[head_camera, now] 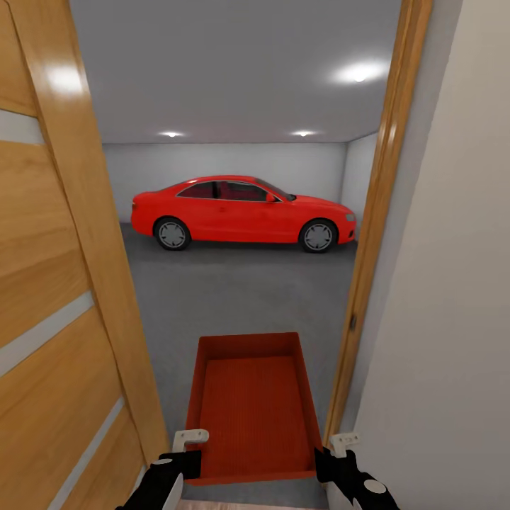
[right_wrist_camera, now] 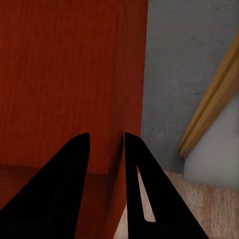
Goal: Move the two storage containers from the living room to the garage. In the garage, place one container on the floor and stack the other container on top of it (either order is fine).
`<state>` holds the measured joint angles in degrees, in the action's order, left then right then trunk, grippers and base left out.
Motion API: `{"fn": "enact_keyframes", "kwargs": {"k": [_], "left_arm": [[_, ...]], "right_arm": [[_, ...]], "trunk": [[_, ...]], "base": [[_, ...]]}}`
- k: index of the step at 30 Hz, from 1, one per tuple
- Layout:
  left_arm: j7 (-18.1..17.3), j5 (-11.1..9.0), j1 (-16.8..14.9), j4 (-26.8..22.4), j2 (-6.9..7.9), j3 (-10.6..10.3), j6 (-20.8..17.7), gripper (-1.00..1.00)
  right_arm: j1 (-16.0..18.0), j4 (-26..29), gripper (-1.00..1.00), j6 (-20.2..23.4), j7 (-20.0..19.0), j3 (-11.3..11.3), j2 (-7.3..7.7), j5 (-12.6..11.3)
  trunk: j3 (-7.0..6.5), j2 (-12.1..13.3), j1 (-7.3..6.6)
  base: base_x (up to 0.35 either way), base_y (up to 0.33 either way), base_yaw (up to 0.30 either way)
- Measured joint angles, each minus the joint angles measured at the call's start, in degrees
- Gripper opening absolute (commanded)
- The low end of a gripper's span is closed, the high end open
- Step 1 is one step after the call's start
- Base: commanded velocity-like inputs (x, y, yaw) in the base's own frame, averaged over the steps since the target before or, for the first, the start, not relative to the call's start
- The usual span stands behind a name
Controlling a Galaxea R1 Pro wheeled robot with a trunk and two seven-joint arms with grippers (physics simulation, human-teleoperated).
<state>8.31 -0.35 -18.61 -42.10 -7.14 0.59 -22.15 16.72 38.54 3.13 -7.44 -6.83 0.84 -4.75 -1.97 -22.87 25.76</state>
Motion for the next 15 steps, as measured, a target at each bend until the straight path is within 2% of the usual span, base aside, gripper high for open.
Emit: {"fn": "enact_keyframes", "kwargs": {"k": [10,15], "left_arm": [[-0.01,0.0,0.0,0.0,0.01,0.0,-0.01,-1.0],[-0.01,0.02,0.0,-0.01,0.0,0.01,-0.01,-1.0]], "right_arm": [[0.0,0.0,-1.0,0.01,0.02,-0.03,0.0,-0.02],[0.0,0.0,-1.0,0.0,0.01,-0.02,0.0,-0.02]], "trunk": [[0.0,0.0,0.0],[0.0,-0.01,-0.03]], "base": [[0.001,0.0,0.0],[0.189,0.003,0.0]]}}
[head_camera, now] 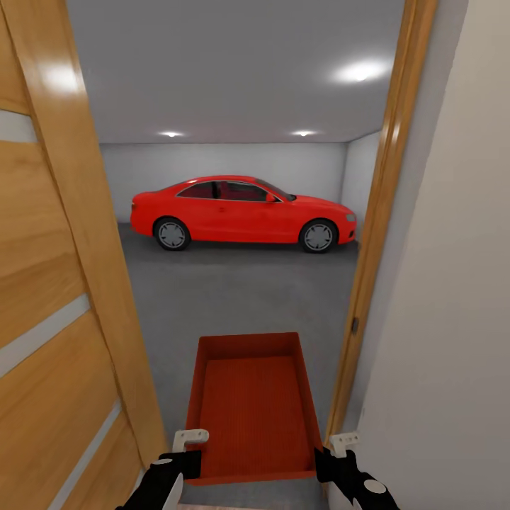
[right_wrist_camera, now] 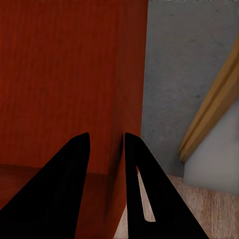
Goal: Move the two storage containers from the living room to the garage. In the garage, place one container on the floor and stack the other container on top of it (either order is fine).
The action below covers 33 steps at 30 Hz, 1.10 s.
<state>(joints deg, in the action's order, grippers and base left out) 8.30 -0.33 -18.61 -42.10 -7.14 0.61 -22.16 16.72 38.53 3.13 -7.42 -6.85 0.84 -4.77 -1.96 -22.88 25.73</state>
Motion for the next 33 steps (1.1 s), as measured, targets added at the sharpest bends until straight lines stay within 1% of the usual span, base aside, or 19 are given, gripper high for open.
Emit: {"fn": "enact_keyframes", "kwargs": {"k": [17,33], "left_arm": [[0.02,-0.02,0.0,0.01,0.0,-0.02,0.0,-1.0],[0.0,-0.02,0.0,0.01,0.01,-0.02,0.04,-1.0]], "right_arm": [[0.0,0.0,-1.0,0.01,0.01,0.0,0.0,0.01],[0.0,0.0,-1.0,-0.03,0.03,-0.01,0.0,0.0]], "trunk": [[0.0,0.01,0.0],[0.0,0.01,0.03]], "base": [[0.315,0.075,0.0],[0.025,0.001,0.0]]}}
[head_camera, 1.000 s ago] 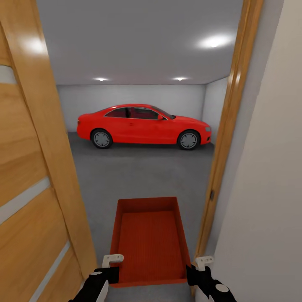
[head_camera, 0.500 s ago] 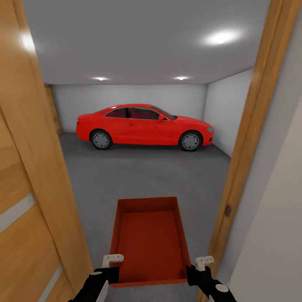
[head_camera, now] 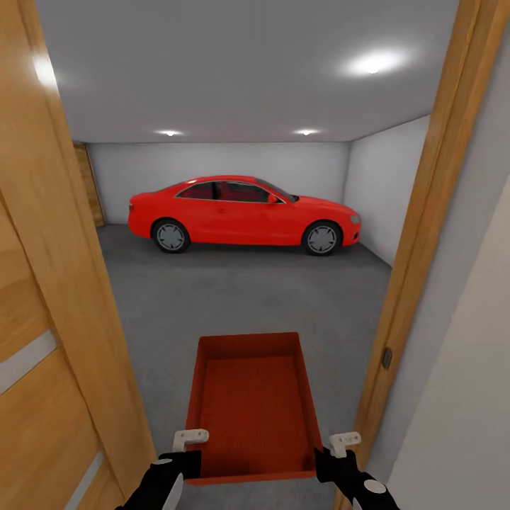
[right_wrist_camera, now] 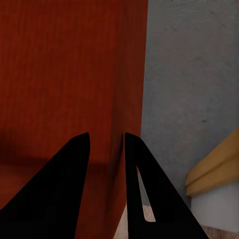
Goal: Move the two storage containers from the living room to the garage. In the garage, place one container on the floor and stack the other container on top of it (either order is fine).
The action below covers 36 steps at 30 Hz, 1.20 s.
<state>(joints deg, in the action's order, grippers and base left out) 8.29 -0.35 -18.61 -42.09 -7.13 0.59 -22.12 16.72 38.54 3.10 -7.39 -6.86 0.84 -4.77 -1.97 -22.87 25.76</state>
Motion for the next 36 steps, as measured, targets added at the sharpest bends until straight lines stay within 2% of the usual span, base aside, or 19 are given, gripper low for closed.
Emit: {"fn": "enact_keyframes", "kwargs": {"k": [24,36], "left_arm": [[0.02,0.0,0.0,0.0,-0.01,0.0,-0.01,-1.0],[0.02,0.0,0.0,0.0,-0.01,-0.01,0.02,-1.0]], "right_arm": [[0.0,0.0,-1.0,0.01,-0.02,0.02,0.0,0.02],[0.0,0.0,-1.0,-0.01,-0.03,0.04,0.0,0.04]], "trunk": [[0.0,-0.01,-0.03],[0.0,0.0,0.0]], "base": [[0.299,0.0,0.0],[0.048,0.0,0.0]]}}
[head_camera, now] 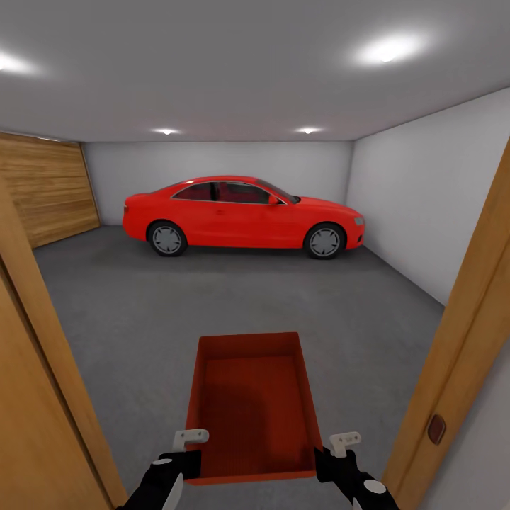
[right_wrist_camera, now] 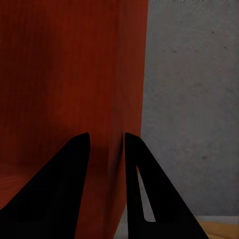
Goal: Move the two storage containers from the living room to the garage. In the garage, place one container on the floor and stack the other container on top of it (either order is fine).
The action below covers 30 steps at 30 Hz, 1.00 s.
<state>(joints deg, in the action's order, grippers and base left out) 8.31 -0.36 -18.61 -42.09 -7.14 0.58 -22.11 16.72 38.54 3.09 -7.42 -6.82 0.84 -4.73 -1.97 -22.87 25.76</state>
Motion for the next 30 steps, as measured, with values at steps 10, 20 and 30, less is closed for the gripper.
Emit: {"fn": "enact_keyframes", "kwargs": {"k": [10,20,30], "left_arm": [[-0.01,0.01,0.0,0.0,0.0,0.01,-0.01,-1.0],[0.01,0.0,0.0,0.0,-0.01,0.01,-0.02,-1.0],[-0.01,0.01,0.0,0.0,0.0,0.01,-0.01,-1.0]], "right_arm": [[0.0,0.0,-1.0,0.0,0.03,-0.04,0.0,-0.04],[0.0,0.0,-1.0,0.02,0.01,-0.01,0.0,0.0],[0.0,0.0,-1.0,0.01,0.01,-0.02,0.0,-0.02]], "trunk": [[0.0,-0.01,-0.01],[0.0,0.0,-0.01],[0.0,0.0,0.0]], "base": [[0.021,0.001,0.0],[0.2,0.034,0.0],[0.009,0.001,0.0]]}}
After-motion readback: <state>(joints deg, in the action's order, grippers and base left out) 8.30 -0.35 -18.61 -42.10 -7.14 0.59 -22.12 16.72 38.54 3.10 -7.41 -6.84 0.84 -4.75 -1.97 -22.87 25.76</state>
